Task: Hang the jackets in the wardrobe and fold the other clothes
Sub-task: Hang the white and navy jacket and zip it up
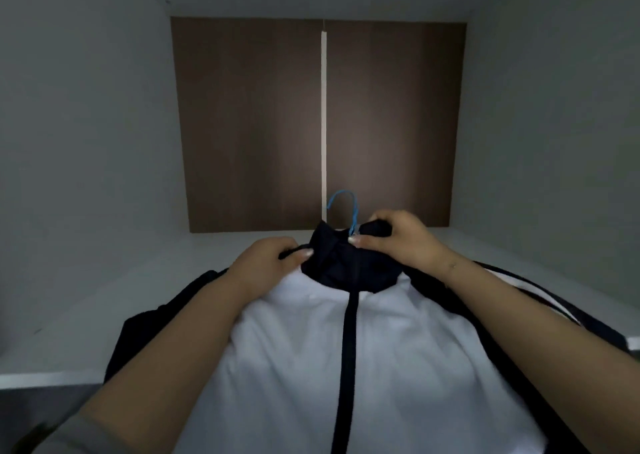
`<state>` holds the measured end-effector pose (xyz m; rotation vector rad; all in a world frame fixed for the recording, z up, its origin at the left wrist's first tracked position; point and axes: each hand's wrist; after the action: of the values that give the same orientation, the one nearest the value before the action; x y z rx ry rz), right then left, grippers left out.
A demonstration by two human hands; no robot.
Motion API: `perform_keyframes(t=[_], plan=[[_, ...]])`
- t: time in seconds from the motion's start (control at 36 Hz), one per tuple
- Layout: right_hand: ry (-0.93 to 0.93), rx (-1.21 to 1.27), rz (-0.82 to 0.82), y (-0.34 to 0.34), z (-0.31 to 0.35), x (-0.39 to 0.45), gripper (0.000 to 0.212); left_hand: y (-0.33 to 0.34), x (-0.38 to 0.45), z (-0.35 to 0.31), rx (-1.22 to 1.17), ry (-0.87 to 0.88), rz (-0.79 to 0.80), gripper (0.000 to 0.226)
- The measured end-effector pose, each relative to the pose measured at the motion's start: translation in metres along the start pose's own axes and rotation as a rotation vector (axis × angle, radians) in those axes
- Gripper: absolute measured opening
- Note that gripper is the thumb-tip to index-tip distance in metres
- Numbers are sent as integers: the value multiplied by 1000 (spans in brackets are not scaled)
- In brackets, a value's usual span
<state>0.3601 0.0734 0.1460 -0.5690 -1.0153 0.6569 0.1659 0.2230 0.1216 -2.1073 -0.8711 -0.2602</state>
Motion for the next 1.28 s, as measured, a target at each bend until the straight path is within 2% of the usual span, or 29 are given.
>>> perform_keyframes(t=[0.11, 0.19, 0.31, 0.47, 0.58, 0.64, 0.72, 0.81, 0.89, 0.94, 1.03, 1.08, 1.17, 1.22, 1.28], plan=[[-123, -59, -148, -28, 23, -48, 38, -3, -32, -19, -23, 119, -51, 37], [-133, -8, -162, -48, 40, -79, 36, -6, -63, -35, 1, 175, -148, 28], [-65, 10, -19, -60, 49, -125, 46, -15, -111, -46, 52, 194, -205, 25], [-70, 108, 243, -41, 54, -201, 39, -7, -182, -29, -65, 180, -193, 22], [-43, 231, 286, -27, 54, -247, 38, -3, -218, -7, -202, 124, -134, 21], [11, 260, 286, -17, 53, -265, 43, 1, -232, 5, -240, 103, -99, 29], [143, 267, 328, -3, 55, -288, 52, 13, -251, 18, -306, 60, -48, 30], [286, 301, 381, 10, 59, -312, 44, 35, -264, 28, -416, -6, 28, 25], [419, 363, 328, 24, 60, -337, 40, 60, -270, 37, -540, -97, 103, 28], [526, 365, 245, 35, 57, -352, 41, 81, -269, 44, -533, -141, 126, 26], [640, 343, 104, 52, 45, -370, 35, 113, -262, 55, -316, -172, 140, 15], [714, 303, 41, 65, 35, -379, 45, 130, -258, 54, -223, -175, 137, 22], [786, 285, -36, 77, 24, -386, 35, 147, -254, 46, -354, -193, 128, 24], [826, 270, -72, 80, 17, -386, 48, 156, -253, 40, -454, -218, 152, 22], [872, 256, -107, 83, 8, -380, 47, 165, -251, 35, -568, -245, 168, 21]])
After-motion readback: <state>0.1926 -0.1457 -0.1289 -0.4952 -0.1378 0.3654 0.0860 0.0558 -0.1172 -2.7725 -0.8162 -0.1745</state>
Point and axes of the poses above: each hand's wrist, its own x-axis towards the middle knuckle, its own y-axis out of the palm, z = x × y, and after that the axes turned 10 degrees about -x, right-handed
